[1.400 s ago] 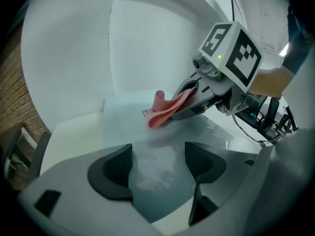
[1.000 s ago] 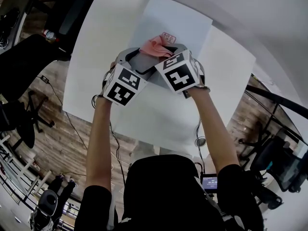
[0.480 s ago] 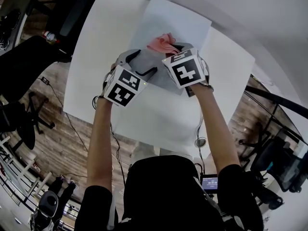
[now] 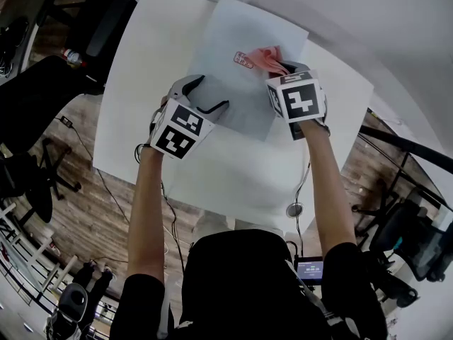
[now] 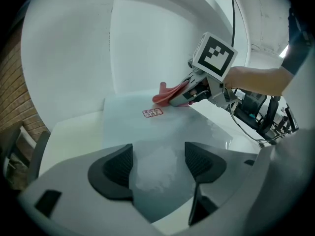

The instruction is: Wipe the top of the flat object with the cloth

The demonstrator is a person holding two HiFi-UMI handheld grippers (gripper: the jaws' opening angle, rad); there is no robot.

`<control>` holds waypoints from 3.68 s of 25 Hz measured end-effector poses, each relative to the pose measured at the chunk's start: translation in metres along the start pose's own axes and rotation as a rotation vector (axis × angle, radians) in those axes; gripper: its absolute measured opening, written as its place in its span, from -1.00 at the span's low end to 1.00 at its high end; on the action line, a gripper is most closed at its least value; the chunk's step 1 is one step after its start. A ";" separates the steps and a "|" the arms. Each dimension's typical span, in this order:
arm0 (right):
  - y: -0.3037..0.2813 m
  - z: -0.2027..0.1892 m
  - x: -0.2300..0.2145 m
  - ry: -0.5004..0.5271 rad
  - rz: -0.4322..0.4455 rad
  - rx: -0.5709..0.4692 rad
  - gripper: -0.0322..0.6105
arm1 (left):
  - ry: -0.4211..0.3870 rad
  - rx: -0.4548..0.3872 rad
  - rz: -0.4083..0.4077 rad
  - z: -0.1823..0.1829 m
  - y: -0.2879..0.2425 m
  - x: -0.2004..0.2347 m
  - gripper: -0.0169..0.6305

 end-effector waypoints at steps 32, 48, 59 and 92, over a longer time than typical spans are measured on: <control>-0.019 0.042 0.062 0.202 0.058 -0.010 -0.76 | -0.003 -0.005 0.011 0.002 -0.001 0.000 0.07; -0.023 0.049 0.092 0.236 0.131 -0.030 -0.76 | -0.001 -0.007 0.010 0.002 -0.001 0.001 0.07; -0.020 0.043 0.063 0.184 0.089 -0.019 -0.76 | 0.003 -0.001 0.012 0.002 0.000 0.002 0.06; 0.003 0.010 -0.001 0.086 -0.051 0.004 -0.76 | 0.026 -0.013 -0.012 0.004 0.002 0.003 0.03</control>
Point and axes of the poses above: the fingertips, and each gripper's own axes: y backward along the fingers, x to its left, z out of its top, the point moved 7 cm from there along y, backward along the fingers, and after that the axes turned 5 degrees about y, right-handed, at the moved point
